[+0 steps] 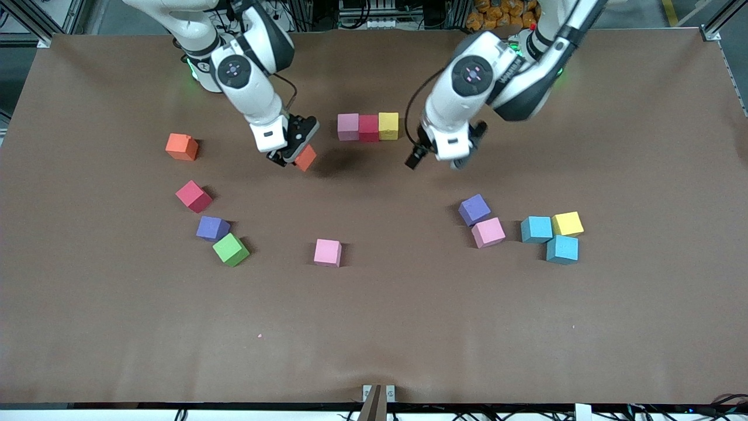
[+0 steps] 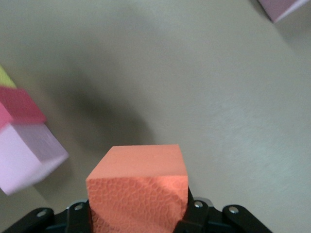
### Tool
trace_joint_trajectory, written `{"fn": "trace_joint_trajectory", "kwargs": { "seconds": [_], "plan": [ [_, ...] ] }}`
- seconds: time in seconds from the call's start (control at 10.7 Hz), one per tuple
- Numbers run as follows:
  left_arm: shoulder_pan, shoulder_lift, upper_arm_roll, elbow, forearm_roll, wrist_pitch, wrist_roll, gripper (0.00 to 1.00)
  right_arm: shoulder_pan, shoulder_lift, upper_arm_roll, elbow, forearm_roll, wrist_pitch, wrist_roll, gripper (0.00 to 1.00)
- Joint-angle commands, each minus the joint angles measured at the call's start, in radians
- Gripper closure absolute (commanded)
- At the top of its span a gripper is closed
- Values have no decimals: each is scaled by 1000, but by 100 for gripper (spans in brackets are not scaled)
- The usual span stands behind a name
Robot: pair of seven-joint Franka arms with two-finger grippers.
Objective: Arrange 11 blocks into digit 3
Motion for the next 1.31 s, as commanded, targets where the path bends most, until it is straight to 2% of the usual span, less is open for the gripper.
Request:
{"fn": "trace_joint_trajectory", "kwargs": {
  "seconds": [0.0, 0.28, 0.56, 0.65, 0.75, 0.93, 1.03, 1.21],
  "plan": [
    [-7, 76, 56, 84, 73, -38, 278, 0, 12, 6, 3, 12, 30, 0, 330, 78],
    [-12, 164, 93, 147, 159, -38, 402, 0, 103, 101, -3, 67, 24, -1, 758, 78],
    [-10, 234, 99, 172, 204, -38, 512, 0, 157, 191, -15, 146, 15, -9, 948, 78],
    [-13, 237, 124, 167, 225, -38, 529, 0, 183, 224, -46, 170, -13, -9, 982, 78],
    [-13, 249, 131, 161, 234, -41, 531, 0, 247, 251, -104, 202, -68, -12, 1037, 78],
    [34, 245, 141, 127, 237, -44, 553, 0, 380, 335, -248, 308, -232, -85, 1146, 78],
    [55, 234, 141, 112, 237, -44, 550, 0, 417, 378, -282, 365, -290, -140, 1193, 78],
    [75, 223, 141, 63, 237, 5, 530, 0, 437, 408, -285, 391, -311, -153, 1227, 78]
  ]
}}
